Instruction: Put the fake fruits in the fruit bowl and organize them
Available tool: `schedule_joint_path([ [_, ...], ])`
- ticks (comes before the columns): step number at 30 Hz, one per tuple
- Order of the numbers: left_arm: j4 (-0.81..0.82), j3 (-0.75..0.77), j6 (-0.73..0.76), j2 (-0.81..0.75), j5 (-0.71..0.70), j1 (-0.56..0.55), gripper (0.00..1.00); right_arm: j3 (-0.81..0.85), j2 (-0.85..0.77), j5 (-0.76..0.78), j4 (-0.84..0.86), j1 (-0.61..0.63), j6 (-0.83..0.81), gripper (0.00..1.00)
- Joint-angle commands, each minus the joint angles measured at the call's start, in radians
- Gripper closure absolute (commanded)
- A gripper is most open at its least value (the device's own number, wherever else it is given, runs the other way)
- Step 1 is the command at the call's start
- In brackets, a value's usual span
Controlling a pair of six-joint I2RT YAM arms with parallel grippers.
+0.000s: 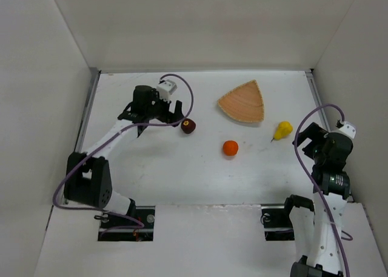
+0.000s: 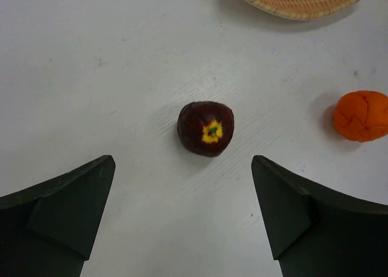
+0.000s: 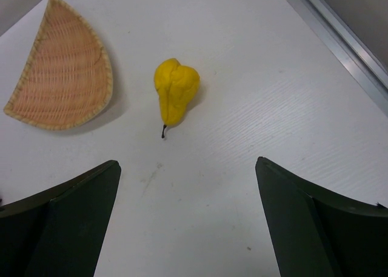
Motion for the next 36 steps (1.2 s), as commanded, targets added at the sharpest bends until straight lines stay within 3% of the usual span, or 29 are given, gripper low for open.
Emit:
schedule_joint_path([
  [1,0.004,0.115,0.105,0.09,-0.045,-0.076,0.0,0.001,-0.002,0.011,0.015,0.036,0.011,0.0],
  [5,-0.051,0.197,0.202,0.208,-0.1,-0.156,0.0,0.006,-0.003,0.035,0.001,0.059,0.016,0.0],
  [12,-0.126,0.221,0.274,0.328,-0.207,-0.162,0.02,0.007,0.009,0.049,-0.011,0.099,0.04,0.0],
  [15,-0.118,0.223,0.297,0.357,-0.227,-0.157,0.14,0.003,0.021,0.058,-0.007,0.119,0.056,0.0],
  [19,-0.106,0.246,0.302,0.395,-0.207,-0.171,0.47,-0.003,0.034,0.076,0.002,0.15,0.074,0.0],
  [23,-0.076,0.289,0.293,0.405,-0.181,-0.194,0.69,-0.014,0.038,0.09,0.01,0.19,0.1,0.0],
  [28,-0.055,0.348,0.313,0.417,-0.181,-0.226,0.82,-0.034,0.058,0.118,0.028,0.239,0.117,0.0],
  [36,-0.037,0.491,0.33,0.49,-0.154,-0.289,0.83,-0.054,0.078,0.124,0.056,0.256,0.123,0.0],
])
